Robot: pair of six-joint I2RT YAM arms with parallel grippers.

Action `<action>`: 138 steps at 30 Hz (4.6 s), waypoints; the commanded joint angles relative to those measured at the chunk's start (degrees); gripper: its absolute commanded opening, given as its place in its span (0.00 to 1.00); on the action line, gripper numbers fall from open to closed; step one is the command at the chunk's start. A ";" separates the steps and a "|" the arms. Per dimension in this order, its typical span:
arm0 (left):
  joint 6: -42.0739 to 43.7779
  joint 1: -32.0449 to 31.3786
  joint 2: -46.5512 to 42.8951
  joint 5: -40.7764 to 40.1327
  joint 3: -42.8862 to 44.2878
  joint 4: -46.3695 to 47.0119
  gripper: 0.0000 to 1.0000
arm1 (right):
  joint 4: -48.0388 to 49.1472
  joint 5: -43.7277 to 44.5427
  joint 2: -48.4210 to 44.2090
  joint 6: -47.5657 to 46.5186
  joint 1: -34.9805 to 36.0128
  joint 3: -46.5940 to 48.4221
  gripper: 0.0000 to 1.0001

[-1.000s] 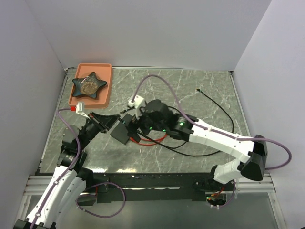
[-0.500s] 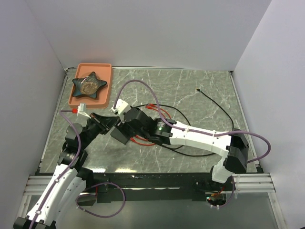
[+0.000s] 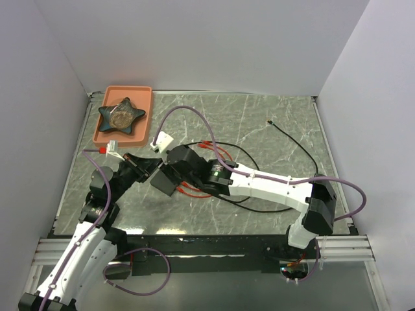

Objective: Insert the plug into the switch port

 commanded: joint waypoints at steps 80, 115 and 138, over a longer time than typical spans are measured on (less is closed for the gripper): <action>25.32 0.00 43.20 -14.97 6.04 12.58 0.84 | -5.04 -17.88 12.25 -2.95 -21.31 -7.55 0.00; 27.69 0.00 53.06 -3.36 4.37 23.57 0.73 | -8.55 -22.37 24.74 -3.56 -19.29 2.21 0.00; 27.34 0.00 54.73 -2.22 4.28 24.28 0.71 | -5.74 -21.67 24.39 -1.63 -19.20 2.74 0.00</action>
